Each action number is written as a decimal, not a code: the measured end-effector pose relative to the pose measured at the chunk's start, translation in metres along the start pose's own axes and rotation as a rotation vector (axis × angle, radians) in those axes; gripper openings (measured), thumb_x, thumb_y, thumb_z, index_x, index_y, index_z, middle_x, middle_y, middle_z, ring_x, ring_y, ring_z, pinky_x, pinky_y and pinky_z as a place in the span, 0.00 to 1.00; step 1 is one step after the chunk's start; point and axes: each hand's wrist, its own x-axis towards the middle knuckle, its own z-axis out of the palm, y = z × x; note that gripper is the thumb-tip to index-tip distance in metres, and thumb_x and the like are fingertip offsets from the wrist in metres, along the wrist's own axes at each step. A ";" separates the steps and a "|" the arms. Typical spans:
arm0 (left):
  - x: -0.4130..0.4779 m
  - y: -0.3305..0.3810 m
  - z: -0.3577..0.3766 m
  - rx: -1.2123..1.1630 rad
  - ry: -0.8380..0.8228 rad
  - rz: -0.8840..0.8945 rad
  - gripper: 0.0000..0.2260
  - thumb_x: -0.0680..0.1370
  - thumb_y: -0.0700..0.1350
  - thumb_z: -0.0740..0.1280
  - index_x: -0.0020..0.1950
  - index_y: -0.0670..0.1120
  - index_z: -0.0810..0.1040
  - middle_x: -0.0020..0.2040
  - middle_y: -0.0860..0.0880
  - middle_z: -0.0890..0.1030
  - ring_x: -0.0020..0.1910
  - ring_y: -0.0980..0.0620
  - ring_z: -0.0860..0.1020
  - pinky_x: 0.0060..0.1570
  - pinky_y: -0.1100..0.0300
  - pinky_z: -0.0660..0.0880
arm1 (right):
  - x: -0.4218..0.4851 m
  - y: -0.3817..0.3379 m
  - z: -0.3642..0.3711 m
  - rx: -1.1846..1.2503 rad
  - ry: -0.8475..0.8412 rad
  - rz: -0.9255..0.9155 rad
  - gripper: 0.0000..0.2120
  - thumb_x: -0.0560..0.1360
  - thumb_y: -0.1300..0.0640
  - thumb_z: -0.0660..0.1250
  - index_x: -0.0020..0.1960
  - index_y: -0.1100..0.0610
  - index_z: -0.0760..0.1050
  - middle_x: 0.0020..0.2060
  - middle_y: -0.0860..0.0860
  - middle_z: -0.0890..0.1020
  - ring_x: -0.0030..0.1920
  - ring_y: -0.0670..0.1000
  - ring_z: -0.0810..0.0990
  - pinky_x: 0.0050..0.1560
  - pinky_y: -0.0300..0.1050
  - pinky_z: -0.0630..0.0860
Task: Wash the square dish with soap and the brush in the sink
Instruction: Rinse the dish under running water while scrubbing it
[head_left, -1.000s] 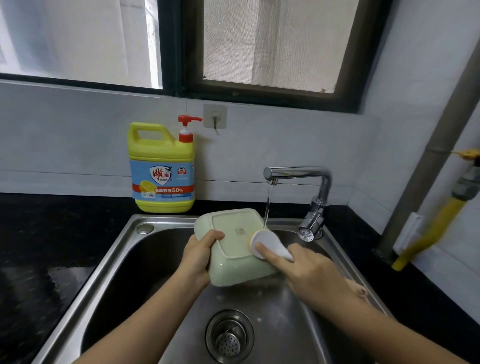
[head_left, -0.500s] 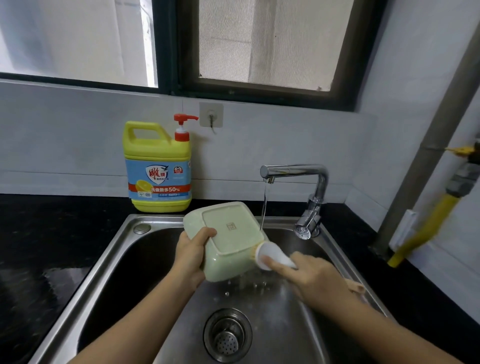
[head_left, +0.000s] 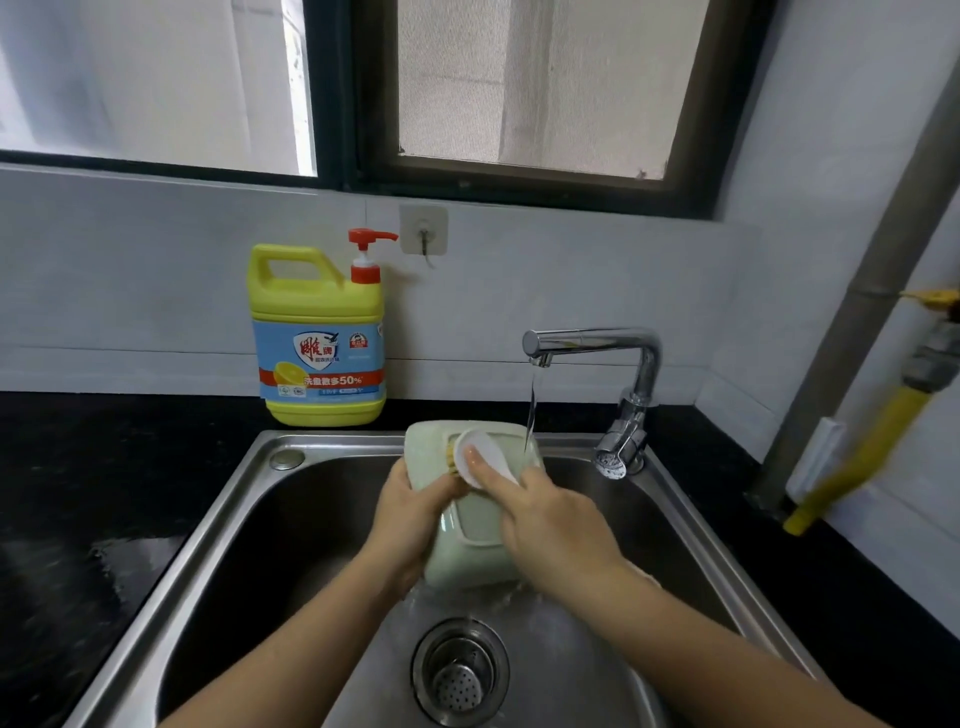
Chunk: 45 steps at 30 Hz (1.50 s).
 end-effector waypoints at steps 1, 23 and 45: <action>0.000 -0.001 0.000 -0.011 0.002 -0.004 0.15 0.71 0.35 0.70 0.57 0.43 0.75 0.48 0.42 0.83 0.43 0.47 0.84 0.36 0.58 0.80 | -0.005 0.002 0.000 0.052 -0.065 0.043 0.30 0.79 0.55 0.52 0.73 0.34 0.44 0.50 0.54 0.71 0.45 0.61 0.77 0.44 0.50 0.73; -0.002 0.004 -0.005 0.850 -0.254 0.418 0.22 0.69 0.44 0.72 0.60 0.53 0.68 0.52 0.53 0.77 0.49 0.54 0.77 0.45 0.59 0.79 | -0.021 0.055 0.010 1.322 -0.026 0.988 0.14 0.79 0.56 0.59 0.64 0.55 0.70 0.33 0.56 0.77 0.21 0.46 0.66 0.19 0.37 0.61; -0.003 -0.008 -0.033 1.683 -0.590 1.463 0.04 0.74 0.45 0.59 0.48 0.51 0.68 0.51 0.51 0.83 0.47 0.53 0.82 0.38 0.63 0.78 | -0.022 0.039 0.026 1.295 -0.061 1.021 0.16 0.70 0.70 0.63 0.57 0.63 0.71 0.40 0.58 0.78 0.27 0.46 0.71 0.20 0.36 0.64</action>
